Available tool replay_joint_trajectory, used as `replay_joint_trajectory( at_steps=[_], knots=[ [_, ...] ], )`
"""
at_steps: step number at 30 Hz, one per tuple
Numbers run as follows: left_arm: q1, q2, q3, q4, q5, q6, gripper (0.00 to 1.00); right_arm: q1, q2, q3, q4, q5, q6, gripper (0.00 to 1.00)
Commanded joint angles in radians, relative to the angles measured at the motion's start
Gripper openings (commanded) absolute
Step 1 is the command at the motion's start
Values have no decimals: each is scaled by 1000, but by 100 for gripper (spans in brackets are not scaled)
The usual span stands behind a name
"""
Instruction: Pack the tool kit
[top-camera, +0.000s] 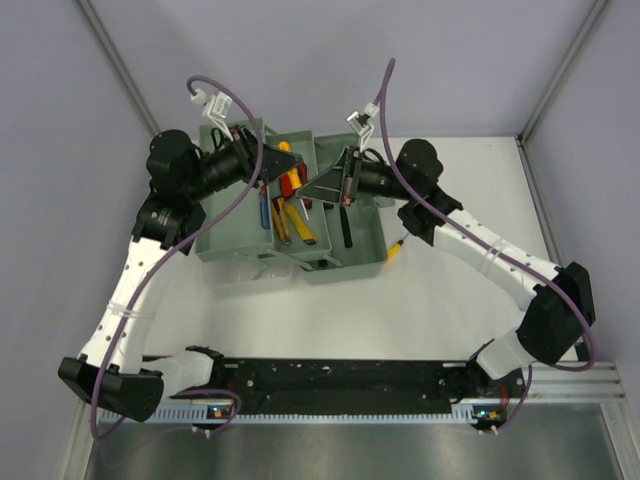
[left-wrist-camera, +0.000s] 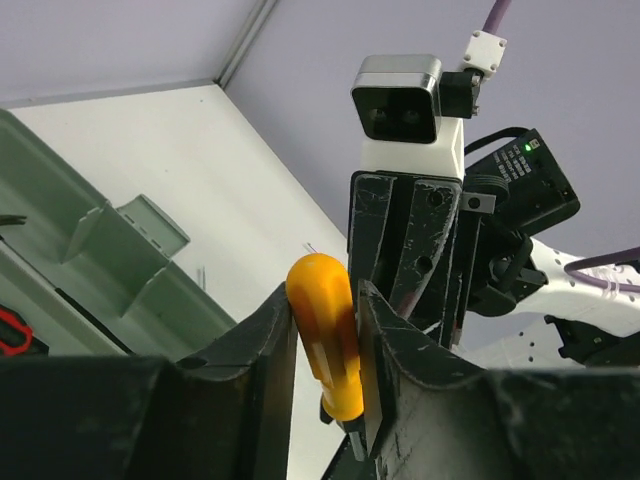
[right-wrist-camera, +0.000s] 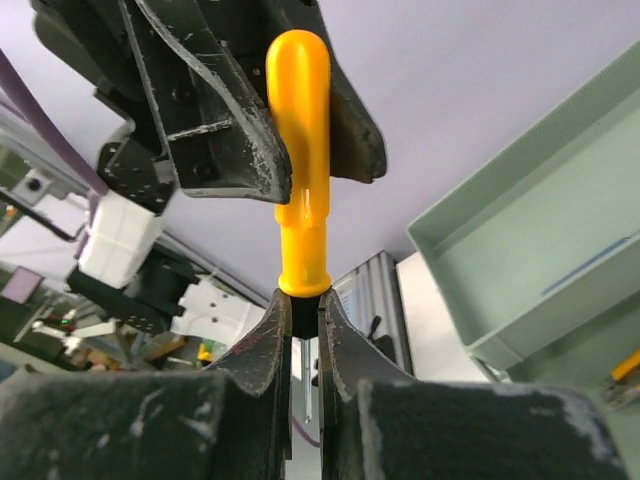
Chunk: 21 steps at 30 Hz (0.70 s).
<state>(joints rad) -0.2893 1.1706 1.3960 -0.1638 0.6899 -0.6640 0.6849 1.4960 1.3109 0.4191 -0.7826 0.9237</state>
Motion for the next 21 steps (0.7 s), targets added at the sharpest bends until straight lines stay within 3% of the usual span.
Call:
replay_joint_trajectory(
  at_steps=[1,2,5,6,9,12,15,21],
  knots=[
    [-5,3,23,-9,-27,4,23,10,7,53,-14,22,-26,0],
    [-5,1,29,-31,-44,18,15,10,7,56,-29,28,-35,0],
    [-5,9,81,-168,-140,88,0,11,6,56,-103,66,-75,28],
    [-4,21,116,-231,-191,119,0,10,-2,56,-164,115,-101,39],
    [2,79,251,-466,-356,239,0,7,-48,38,-328,308,-187,50],
    [38,138,355,-646,-479,317,0,-13,-109,1,-443,518,-235,54],
    [117,201,414,-749,-490,333,0,-42,-152,-15,-541,655,-267,54],
    [191,317,432,-853,-582,392,0,-136,-194,-73,-833,997,-211,51]
  ],
)
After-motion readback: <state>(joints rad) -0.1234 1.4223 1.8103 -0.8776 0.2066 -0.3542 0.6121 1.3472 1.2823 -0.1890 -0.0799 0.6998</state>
